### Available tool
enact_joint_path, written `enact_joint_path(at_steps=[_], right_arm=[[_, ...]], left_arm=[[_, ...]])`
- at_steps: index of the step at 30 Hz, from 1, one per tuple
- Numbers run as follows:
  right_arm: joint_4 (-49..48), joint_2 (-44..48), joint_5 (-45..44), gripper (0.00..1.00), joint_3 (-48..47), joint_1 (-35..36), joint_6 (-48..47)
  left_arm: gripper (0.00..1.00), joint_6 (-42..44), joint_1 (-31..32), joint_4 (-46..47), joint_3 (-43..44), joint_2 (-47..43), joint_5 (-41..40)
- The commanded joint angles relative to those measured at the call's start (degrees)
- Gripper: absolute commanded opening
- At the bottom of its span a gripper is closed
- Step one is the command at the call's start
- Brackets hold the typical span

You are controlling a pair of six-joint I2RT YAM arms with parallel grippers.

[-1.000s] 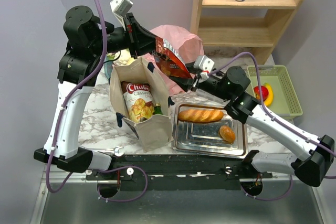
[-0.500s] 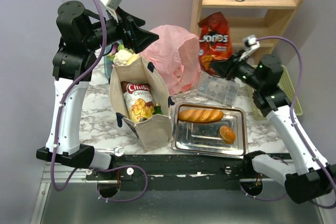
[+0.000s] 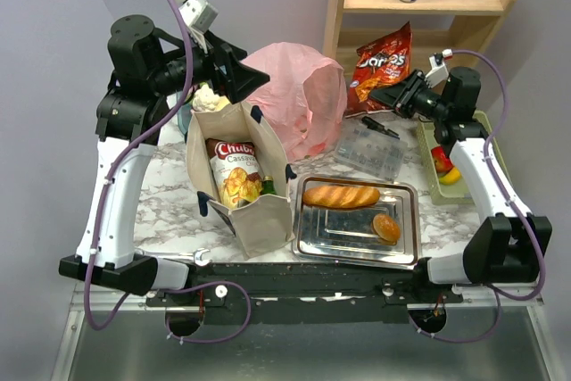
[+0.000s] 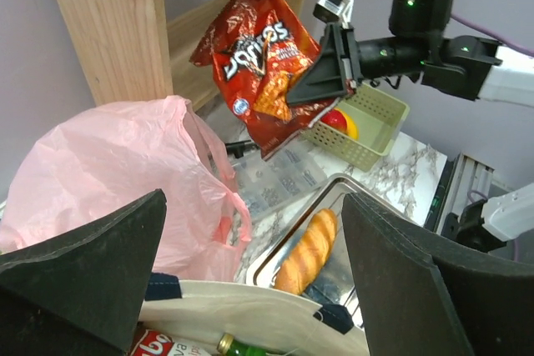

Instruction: Untie the knot of the grocery bags and take out the mixed food

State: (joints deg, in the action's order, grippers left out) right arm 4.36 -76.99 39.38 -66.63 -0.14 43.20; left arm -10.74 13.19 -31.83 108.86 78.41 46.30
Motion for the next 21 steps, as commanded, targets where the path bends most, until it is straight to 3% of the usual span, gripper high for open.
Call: enact_joint_path(at_steps=[1,21], right_arm=[[-12.7,-3.9,2.5,0.02,-4.0,-1.1,10.6],[-20.7,-28.7,1.0,0.01,-22.0,-2.7,14.5]], left_arm=[[0.88,1.4,-0.1,1.6,-2.7,-3.7,-0.6],[0.88,4.3,-0.1,0.7,-8.9,-7.8,-3.8]])
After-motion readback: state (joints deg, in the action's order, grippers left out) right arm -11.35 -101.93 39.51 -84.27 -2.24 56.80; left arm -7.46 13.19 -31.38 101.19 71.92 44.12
